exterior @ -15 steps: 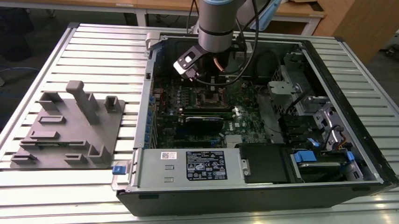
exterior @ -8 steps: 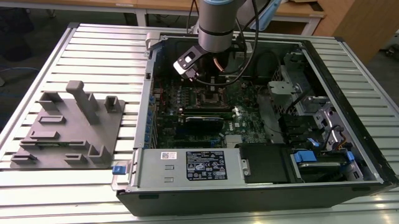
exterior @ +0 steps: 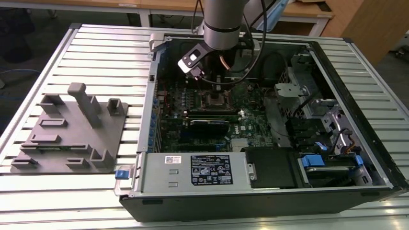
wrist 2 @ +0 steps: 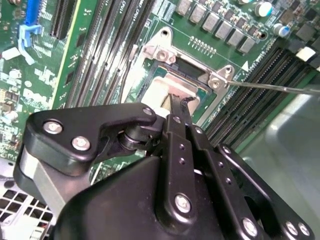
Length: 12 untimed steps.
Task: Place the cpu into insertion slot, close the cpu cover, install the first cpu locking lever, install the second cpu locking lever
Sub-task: 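Place the cpu into insertion slot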
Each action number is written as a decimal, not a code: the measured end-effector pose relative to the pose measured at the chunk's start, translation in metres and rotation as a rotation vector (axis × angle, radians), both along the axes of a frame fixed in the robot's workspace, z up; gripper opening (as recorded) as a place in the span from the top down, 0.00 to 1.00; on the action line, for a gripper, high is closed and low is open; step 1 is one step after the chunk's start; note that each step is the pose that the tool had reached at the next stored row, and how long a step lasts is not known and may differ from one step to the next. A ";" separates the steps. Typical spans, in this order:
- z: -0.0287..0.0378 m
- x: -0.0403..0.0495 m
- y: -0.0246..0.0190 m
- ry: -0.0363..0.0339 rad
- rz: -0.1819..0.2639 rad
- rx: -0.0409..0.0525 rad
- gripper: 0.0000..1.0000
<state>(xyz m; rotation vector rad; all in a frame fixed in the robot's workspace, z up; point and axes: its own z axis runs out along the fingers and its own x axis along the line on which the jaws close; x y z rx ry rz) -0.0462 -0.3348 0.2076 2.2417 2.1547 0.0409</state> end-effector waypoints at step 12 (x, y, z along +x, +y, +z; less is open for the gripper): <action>0.0026 0.0029 0.0000 -0.0002 0.000 0.0000 0.90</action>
